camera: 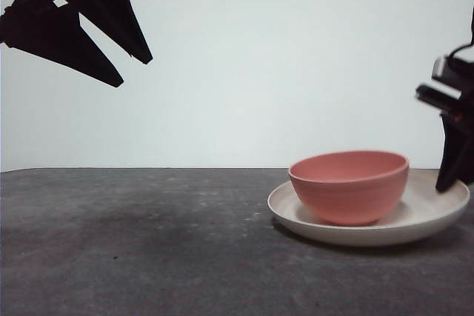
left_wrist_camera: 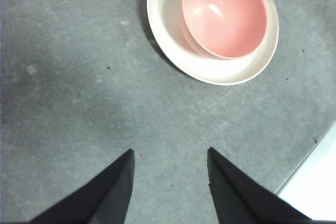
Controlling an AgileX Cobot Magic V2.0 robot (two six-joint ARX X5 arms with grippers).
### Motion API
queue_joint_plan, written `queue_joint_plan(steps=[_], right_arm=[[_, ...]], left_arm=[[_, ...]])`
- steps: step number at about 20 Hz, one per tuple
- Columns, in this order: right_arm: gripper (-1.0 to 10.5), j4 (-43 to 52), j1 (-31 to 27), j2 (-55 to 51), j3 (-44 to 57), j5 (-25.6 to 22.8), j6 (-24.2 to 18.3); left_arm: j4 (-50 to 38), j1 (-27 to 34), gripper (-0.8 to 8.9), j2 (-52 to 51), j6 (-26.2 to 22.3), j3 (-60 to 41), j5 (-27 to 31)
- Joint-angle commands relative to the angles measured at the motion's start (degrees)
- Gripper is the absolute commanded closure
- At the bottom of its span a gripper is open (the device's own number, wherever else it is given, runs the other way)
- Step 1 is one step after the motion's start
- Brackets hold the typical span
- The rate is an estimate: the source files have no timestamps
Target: Place the red bowl on the white plate
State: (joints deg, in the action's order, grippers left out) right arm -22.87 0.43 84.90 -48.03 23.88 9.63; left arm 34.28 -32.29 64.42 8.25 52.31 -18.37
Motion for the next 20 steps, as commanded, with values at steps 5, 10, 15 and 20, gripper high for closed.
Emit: queue_joint_plan(steps=[5,10,15,20], right_arm=[[9.4,0.7,2.5,-2.6,-0.8,4.7,6.1],[9.4,6.8,10.2,-2.5,-0.8,4.4,13.3],[9.4,10.4,17.0,0.5,-1.7,1.5,18.4],[9.4,10.9,21.1,7.4,-6.4,-1.1,19.0]], left_arm=[[-0.4,-0.4,5.92,0.3,-0.7,0.5,-0.3],[-0.4,-0.4,5.92,0.3,-0.7,0.5,-0.3],[-0.2,-0.4,5.92,0.3,-0.7,0.5,-0.3],[0.5,-0.4,5.92,0.3,-0.7,0.5,-0.3]])
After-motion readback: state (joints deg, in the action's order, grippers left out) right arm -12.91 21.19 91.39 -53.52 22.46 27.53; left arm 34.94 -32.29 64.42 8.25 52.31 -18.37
